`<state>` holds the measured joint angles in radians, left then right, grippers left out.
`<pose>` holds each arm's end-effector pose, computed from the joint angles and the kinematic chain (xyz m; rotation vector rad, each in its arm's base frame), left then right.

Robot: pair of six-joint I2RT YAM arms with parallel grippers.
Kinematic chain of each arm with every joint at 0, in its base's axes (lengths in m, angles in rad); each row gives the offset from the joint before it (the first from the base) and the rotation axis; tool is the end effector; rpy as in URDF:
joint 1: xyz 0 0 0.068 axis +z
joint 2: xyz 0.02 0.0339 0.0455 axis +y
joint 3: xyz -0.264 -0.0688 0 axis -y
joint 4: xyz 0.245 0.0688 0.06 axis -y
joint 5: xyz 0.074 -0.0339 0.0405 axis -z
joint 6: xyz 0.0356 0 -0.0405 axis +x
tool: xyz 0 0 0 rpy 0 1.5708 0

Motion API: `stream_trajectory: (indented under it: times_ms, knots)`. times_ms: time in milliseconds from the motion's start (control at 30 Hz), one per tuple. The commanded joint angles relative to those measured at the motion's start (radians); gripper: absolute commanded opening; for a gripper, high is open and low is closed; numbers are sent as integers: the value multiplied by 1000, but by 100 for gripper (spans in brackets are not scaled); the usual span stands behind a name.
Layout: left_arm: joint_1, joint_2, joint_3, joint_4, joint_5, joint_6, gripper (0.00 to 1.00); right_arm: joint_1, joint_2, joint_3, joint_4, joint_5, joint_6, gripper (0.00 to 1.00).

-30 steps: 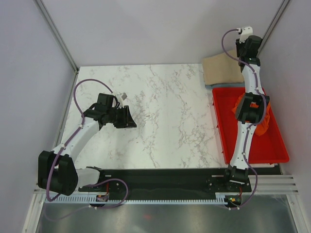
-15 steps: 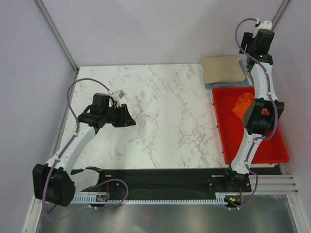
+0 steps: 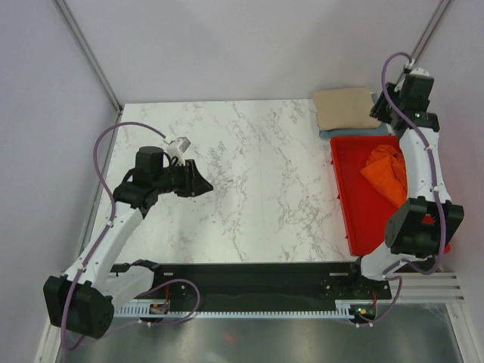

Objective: Fold and stack the t-shirts
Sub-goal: Reset both grippers

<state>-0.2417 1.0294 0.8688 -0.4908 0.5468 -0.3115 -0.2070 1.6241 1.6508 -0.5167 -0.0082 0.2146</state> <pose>0.2076 -0.0703 0.2965 0.2327 2.2502 -0.9074 0.3662 -0.0766 0.3921 0.4262 2.0162 0.0131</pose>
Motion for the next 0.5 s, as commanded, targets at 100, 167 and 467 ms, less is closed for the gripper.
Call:
stream_trajectory:
  times_ms: [100, 167, 467]
  knots:
    - [2, -100, -33, 107, 68, 12, 43, 37, -251, -416, 4, -251, 237, 53]
    - [4, -120, -31, 116, 85, 0, 43, 78, -332, -525, -11, -297, 253, 61]
    - [4, -362, -17, 120, 160, -101, 56, 264, -736, -701, -120, -326, 304, 98]
